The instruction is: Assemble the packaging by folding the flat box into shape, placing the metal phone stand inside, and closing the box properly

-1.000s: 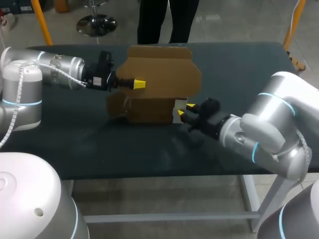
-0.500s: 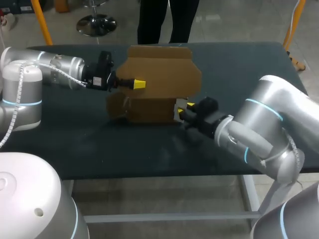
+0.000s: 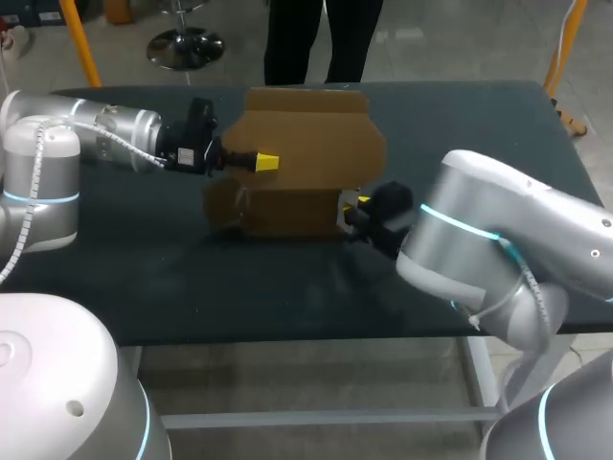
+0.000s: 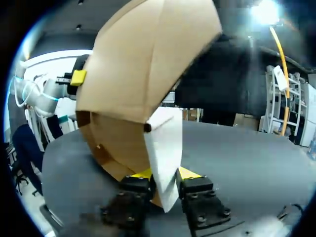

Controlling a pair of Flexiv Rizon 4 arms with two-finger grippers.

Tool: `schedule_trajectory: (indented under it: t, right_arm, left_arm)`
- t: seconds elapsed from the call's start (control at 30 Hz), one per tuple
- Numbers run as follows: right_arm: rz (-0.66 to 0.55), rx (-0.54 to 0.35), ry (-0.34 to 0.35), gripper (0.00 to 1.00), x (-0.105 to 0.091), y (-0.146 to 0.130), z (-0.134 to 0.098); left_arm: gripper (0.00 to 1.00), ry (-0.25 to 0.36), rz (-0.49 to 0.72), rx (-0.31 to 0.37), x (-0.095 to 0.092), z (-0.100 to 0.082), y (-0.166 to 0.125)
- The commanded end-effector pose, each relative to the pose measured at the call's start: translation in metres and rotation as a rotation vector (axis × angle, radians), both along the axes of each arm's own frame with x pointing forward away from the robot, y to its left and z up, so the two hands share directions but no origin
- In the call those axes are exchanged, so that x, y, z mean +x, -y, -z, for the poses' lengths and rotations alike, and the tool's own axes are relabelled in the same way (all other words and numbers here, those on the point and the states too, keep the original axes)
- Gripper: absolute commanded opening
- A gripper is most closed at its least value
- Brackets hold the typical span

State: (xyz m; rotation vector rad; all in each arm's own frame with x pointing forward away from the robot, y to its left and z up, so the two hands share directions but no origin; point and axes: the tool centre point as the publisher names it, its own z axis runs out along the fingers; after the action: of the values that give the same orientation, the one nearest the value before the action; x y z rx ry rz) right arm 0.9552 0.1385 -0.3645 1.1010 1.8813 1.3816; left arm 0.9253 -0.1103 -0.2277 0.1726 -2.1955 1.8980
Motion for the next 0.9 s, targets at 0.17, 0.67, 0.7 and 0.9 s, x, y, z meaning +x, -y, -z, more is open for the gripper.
schedule_trajectory:
  t: [0.17, 0.67, 0.7, 0.9]
  right_arm:
    - [0.521, -0.197, 0.018, 0.2, 0.0055, -0.0147, -0.0051]
    - [0.521, -0.228, 0.004, 0.0, 0.0075, -0.0161, -0.0025]
    - [0.516, -0.224, 0.002, 0.0, 0.0074, -0.0159, -0.0025]
    - [0.44, -0.155, -0.015, 0.0, 0.0064, -0.01, -0.003]
  left_arm:
    - [0.0, 0.0, 0.004, 0.0, 0.0003, 0.0027, 0.0022]
    - [0.0, 0.017, -0.004, 0.007, -0.0008, 0.002, 0.0019]
    - [0.14, 0.021, -0.007, 0.008, -0.0012, 0.0017, 0.0019]
    - [1.0, 0.052, -0.003, 0.013, -0.0053, -0.0029, 0.0018]
